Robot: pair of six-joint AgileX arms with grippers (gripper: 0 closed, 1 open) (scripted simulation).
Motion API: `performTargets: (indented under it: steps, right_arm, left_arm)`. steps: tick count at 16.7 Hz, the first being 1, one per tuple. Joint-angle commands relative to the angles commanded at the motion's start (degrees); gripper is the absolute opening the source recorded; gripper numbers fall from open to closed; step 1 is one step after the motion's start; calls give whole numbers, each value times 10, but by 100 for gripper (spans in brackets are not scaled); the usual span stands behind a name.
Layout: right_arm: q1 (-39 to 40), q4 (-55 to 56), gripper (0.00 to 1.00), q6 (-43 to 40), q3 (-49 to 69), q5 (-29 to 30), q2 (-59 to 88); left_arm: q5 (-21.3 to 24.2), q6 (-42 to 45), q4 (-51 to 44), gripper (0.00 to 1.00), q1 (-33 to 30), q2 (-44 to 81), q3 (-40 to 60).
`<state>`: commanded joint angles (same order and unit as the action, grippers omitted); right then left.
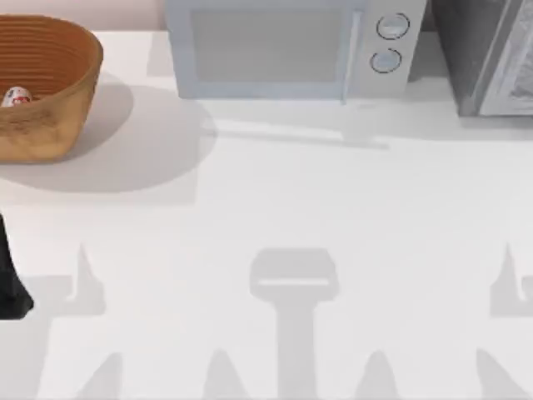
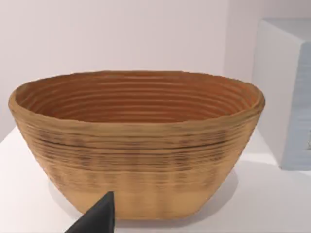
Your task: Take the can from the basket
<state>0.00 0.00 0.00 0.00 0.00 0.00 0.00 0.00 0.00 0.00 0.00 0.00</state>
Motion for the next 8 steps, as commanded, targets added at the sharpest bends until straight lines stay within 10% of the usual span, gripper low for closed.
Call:
performTargets:
  steps: [8]
  right_arm:
    - [0,0,100,0,0,0,0]
  left_arm:
    - [9,7,-67,100,-7,105,111]
